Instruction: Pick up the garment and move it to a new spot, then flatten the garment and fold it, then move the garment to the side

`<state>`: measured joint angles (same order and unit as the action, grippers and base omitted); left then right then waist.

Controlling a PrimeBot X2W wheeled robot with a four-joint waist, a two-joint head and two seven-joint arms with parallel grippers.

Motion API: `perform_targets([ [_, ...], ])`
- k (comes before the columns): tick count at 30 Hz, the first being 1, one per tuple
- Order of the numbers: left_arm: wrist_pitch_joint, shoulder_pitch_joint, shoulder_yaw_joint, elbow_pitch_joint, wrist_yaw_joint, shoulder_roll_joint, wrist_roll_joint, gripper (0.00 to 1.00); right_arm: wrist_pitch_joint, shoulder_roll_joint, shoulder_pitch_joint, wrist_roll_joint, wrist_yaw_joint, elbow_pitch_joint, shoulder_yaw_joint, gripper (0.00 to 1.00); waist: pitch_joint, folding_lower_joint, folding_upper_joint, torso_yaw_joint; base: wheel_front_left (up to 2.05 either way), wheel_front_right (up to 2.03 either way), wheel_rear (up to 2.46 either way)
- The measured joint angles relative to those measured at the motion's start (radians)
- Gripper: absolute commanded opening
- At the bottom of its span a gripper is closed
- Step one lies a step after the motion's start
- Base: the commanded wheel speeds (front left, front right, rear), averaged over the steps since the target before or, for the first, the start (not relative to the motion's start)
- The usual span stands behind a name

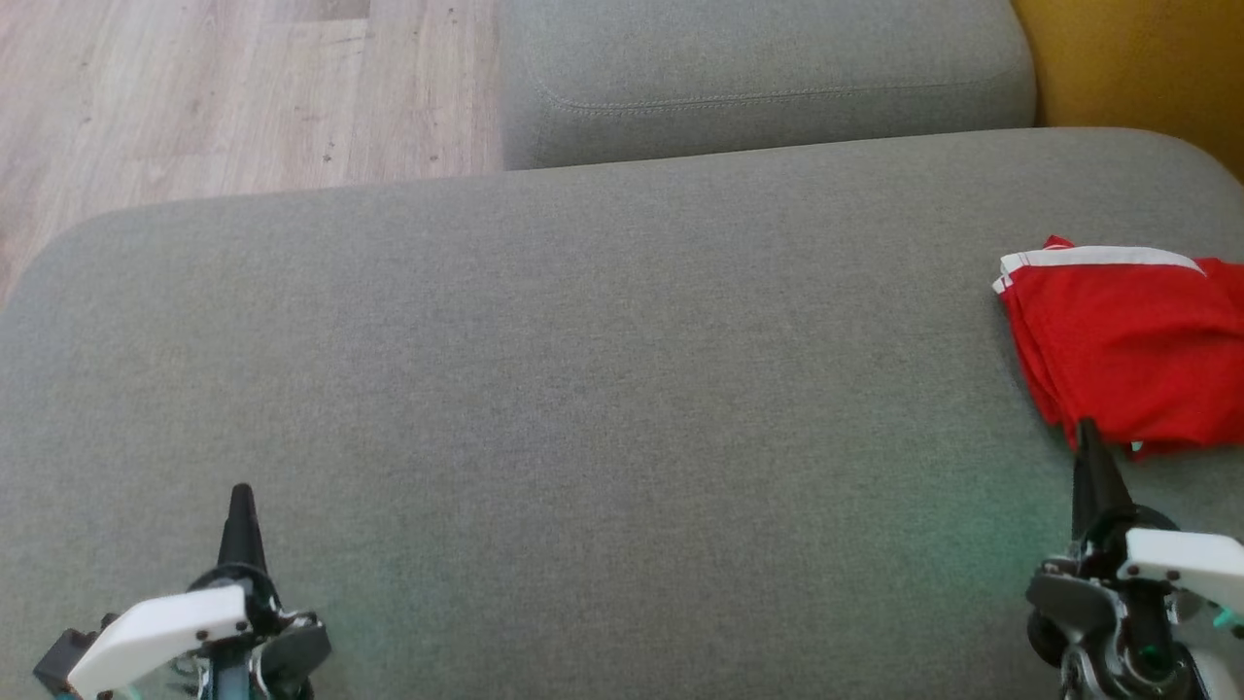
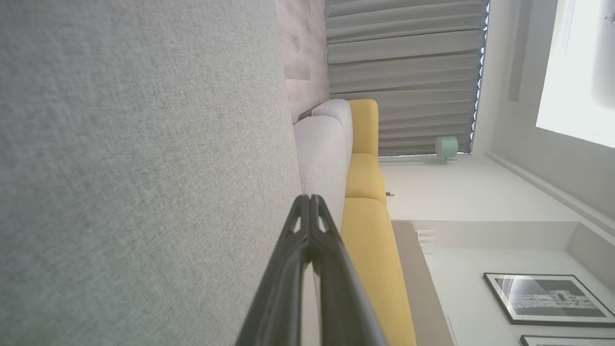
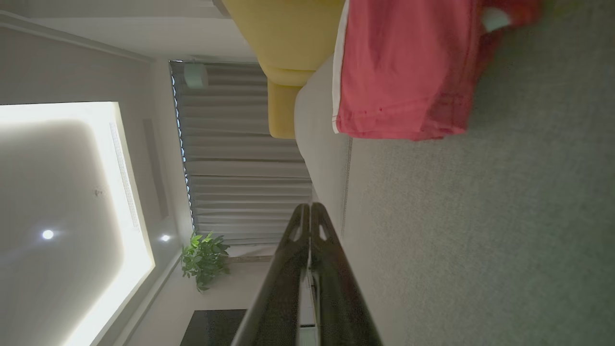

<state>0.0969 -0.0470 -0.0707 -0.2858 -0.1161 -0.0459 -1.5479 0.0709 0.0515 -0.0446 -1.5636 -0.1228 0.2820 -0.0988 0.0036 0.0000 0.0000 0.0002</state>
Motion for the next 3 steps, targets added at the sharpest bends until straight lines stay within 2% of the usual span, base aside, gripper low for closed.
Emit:
perform_targets([
  [3,0.009,-0.008,-0.002,0.002,-0.008,0.000,-0.036,0.00,0.009,0.000,-0.011,-0.038,0.000,0.000,-0.002,0.00,0.000,0.0000,0.0000,0.000,0.00,0.00,0.00],
])
